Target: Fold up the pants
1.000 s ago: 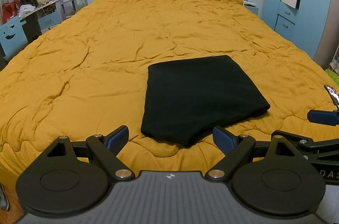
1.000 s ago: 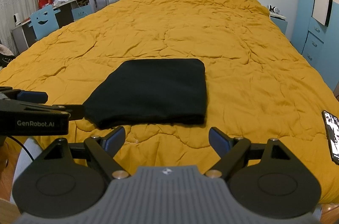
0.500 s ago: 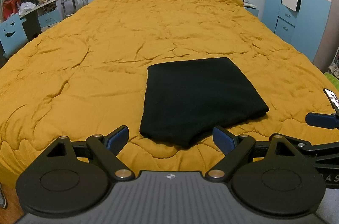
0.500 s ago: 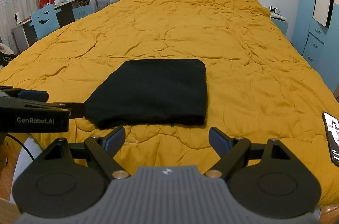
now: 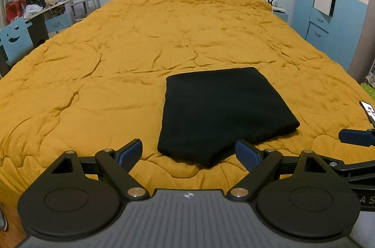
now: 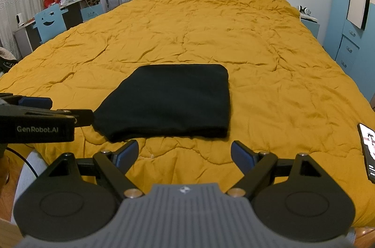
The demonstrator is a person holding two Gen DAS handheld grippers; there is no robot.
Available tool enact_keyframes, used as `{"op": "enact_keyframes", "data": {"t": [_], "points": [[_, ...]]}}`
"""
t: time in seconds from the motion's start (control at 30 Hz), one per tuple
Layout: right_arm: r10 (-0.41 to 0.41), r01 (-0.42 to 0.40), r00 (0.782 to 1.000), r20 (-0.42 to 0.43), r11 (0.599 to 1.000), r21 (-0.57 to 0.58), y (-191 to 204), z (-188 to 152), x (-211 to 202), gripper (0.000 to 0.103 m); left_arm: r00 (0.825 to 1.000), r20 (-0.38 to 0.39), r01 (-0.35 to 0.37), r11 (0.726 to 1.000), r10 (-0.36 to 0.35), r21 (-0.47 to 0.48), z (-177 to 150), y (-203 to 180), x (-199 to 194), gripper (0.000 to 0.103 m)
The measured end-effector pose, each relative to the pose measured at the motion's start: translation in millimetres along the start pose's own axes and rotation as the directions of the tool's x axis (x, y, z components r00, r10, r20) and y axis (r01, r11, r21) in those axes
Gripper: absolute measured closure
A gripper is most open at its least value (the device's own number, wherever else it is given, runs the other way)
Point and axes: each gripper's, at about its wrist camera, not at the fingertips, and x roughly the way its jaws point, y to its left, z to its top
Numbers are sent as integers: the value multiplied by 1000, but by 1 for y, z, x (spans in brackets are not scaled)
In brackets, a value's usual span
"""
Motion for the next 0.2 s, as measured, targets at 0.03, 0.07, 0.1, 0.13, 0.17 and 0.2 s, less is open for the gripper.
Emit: {"op": "enact_keyframes", "data": {"t": [0.03,0.07,0.1,0.13,0.17,0.2], "points": [[0,0,1000,-1,1000,0,0,0,0,21,1000,2,2,1000,-2,0,0,0,0,0],[1,-1,1000,-3,1000,0,-1,0,1,21,1000,3,3,1000,-3,-1,-1,0,0,0],[2,-2,1000,-4,1000,0,-1,0,2,21,1000,5,4,1000,-4,-1,0,1,0,0],[3,-3,1000,-5,1000,-1,-2,0,2,21,1000,7,4,1000,-4,-1,0,1,0,0],[2,-2,1000,-5,1000,0,-2,0,2,21,1000,9,4,1000,-4,-3,0,1,-1,0],[3,-3,1000,-6,1000,0,-2,0,3,21,1000,9,5,1000,-5,-5,0,1,-1,0]]}}
